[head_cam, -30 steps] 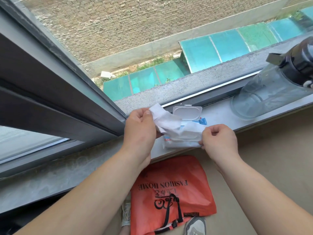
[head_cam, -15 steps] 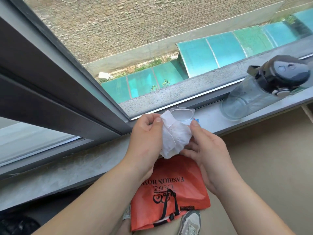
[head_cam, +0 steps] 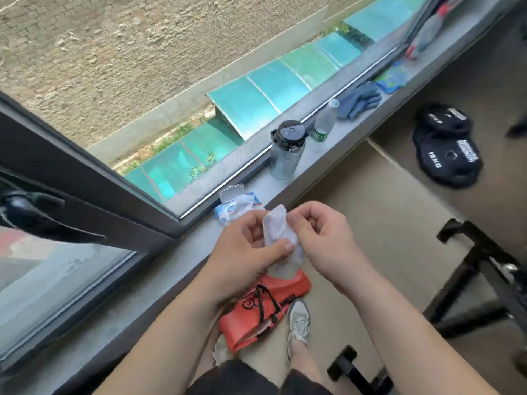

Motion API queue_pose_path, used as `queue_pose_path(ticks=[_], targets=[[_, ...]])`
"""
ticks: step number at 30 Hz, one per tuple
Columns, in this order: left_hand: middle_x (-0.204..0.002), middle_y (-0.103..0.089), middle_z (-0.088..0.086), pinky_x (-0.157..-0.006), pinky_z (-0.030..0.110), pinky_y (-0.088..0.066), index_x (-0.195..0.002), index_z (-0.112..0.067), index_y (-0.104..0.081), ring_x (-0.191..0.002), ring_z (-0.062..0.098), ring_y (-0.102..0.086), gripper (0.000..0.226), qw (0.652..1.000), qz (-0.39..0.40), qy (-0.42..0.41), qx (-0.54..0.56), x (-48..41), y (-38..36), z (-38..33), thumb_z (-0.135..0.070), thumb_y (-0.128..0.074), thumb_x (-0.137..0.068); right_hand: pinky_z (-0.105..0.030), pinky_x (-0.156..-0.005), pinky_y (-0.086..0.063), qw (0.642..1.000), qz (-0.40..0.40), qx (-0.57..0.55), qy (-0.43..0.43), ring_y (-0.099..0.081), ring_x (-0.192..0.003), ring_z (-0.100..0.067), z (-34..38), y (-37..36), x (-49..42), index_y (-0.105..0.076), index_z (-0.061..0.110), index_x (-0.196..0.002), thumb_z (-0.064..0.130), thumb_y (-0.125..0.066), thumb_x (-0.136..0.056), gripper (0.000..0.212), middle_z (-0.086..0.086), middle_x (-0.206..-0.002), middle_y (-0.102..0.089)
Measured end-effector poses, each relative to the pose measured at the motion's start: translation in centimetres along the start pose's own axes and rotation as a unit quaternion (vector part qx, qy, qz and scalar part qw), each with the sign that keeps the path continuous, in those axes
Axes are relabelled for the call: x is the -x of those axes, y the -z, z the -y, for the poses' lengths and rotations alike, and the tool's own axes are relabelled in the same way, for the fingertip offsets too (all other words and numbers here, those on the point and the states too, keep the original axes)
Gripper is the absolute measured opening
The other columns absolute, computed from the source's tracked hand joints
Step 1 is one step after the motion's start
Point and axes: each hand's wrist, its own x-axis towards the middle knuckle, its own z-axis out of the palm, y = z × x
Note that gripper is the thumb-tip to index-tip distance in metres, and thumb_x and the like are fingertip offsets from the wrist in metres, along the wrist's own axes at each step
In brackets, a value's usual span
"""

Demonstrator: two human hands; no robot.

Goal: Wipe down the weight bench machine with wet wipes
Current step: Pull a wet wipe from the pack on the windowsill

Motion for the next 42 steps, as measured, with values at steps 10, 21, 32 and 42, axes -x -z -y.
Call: queue_pose_path(ticks=[10, 21, 32, 42], targets=[[-0.116, -0.073, 0.023, -0.093, 0.045, -0.057, -0.119, -0.003, -0.069, -0.102, 0.032, -0.071, 0.042, 0.960, 0.260, 0.070, -0.071, 9.2, -2.6, -0.1, -0.003, -0.081, -0.079, -0.014, -0.055, -0.034, 0.988, -0.145, 0.059, 0.008, -0.046, -0.055, -0.001, 0.1, 3.1, 16.9, -0.063, 0.024, -0.082, 0.021, -0.063, -0.101, 0.020, 0.016, -0.059, -0.055], [-0.104, -0.075, 0.022, -0.092, 0.055, -0.055, -0.106, -0.010, -0.076, -0.089, 0.028, -0.068, 0.012, 0.965, 0.234, 0.061, -0.103, 19.4, -13.2, 3.9, -0.011, -0.066, -0.099, -0.032, -0.068, -0.048, 0.934, -0.292, 0.204, -0.038, -0.056, -0.072, -0.013, -5.3, 11.9, 34.5, -0.060, 0.024, -0.094, 0.032, -0.056, -0.105, 0.014, 0.010, -0.074, -0.060], [-0.082, -0.073, 0.004, -0.069, 0.043, -0.058, -0.095, -0.018, -0.073, -0.073, 0.021, -0.068, 0.004, 0.926, 0.323, -0.076, -0.179, 32.4, -31.1, 9.5, -0.021, -0.071, -0.097, -0.029, -0.071, -0.054, 0.899, -0.418, -0.129, -0.022, -0.065, -0.078, -0.015, -10.1, 20.9, 52.0, -0.062, 0.021, -0.091, 0.026, -0.078, -0.092, 0.016, -0.007, -0.082, -0.069], [-0.107, -0.065, -0.012, -0.077, 0.032, -0.058, -0.107, -0.025, -0.068, -0.099, 0.020, -0.068, 0.024, 0.803, 0.394, -0.348, -0.281, 35.5, -35.9, 12.6, -0.023, -0.081, -0.087, -0.017, -0.064, -0.056, 0.835, -0.528, -0.135, -0.073, -0.070, -0.076, -0.008, -12.2, 22.3, 57.1, -0.066, 0.019, -0.088, 0.028, -0.080, -0.090, 0.017, 0.006, -0.080, -0.072]])
